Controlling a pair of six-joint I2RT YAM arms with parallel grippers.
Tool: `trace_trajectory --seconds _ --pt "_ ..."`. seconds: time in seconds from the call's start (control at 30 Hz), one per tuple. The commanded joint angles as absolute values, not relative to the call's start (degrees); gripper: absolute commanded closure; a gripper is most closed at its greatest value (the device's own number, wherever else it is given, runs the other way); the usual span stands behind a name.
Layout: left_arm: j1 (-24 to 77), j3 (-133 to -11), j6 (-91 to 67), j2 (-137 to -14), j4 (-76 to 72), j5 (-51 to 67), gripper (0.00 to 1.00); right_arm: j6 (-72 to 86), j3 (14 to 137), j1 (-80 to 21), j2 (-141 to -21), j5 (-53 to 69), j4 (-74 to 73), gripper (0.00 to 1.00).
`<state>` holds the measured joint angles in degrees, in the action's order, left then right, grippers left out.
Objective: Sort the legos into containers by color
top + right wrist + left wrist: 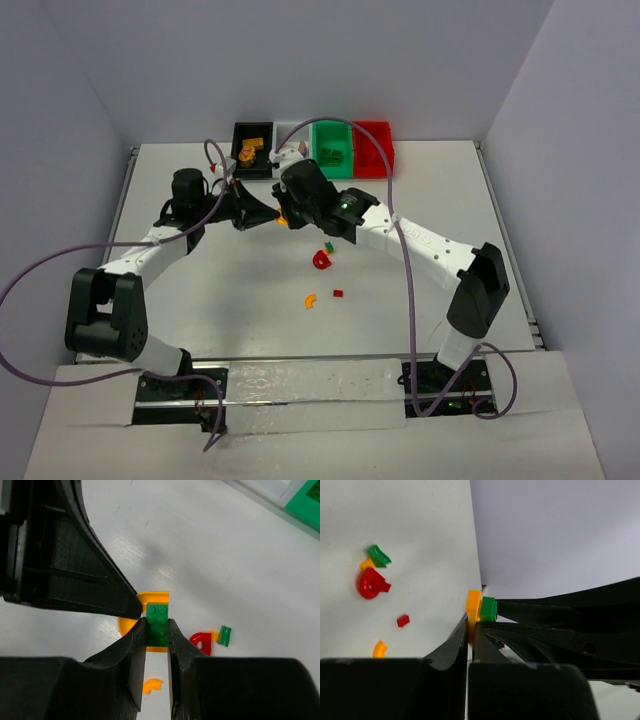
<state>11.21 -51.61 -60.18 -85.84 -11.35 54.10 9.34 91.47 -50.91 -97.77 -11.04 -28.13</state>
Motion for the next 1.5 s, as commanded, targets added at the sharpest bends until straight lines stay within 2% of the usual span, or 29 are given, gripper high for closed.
trace_trajectory --seconds 0.0,0.2,0.5,0.63,0.8,0.9,1.03,1.27,1.47 --pt "12.3 -54.0 -45.4 -82.5 2.2 37.4 1.00 20.0 102.9 -46.8 -96.3 -7.0 -27.2 1.00" --pt "13.5 -56.2 -38.3 -80.8 8.5 27.0 1.00 28.9 103.1 -42.6 -96.0 -3.3 -29.4 1.00" --pt "15.3 -59.0 -34.4 -81.8 14.3 14.4 1.00 31.0 103.9 -39.7 -94.7 7.3 -27.2 1.00" --pt "15.3 -58.9 -34.6 -81.8 13.7 17.1 1.00 29.1 103.5 -39.3 -94.2 8.3 -26.6 1.00" --pt "15.1 -57.7 -36.0 -81.3 9.9 26.7 1.00 16.2 97.9 -39.1 -93.5 0.5 -23.6 1.00" --pt "15.1 -60.6 -32.0 -81.2 11.4 25.8 1.00 5.4 92.1 -37.5 -93.5 -8.1 -20.0 1.00" --pt "15.1 -63.1 -26.3 -80.4 10.9 23.3 1.00 1.1 90.5 -34.8 -95.8 -10.0 -17.1 1.00" --pt "15.1 -68.1 -19.4 -80.9 12.2 21.8 1.00 -1.1 101.6 -28.1 -109.2 -5.3 -17.5 1.00" --pt "14.4 -74.0 -14.0 -82.8 14.0 17.9 1.00 -0.1 117.5 -23.5 -124.9 0.6 -18.7 1.00"
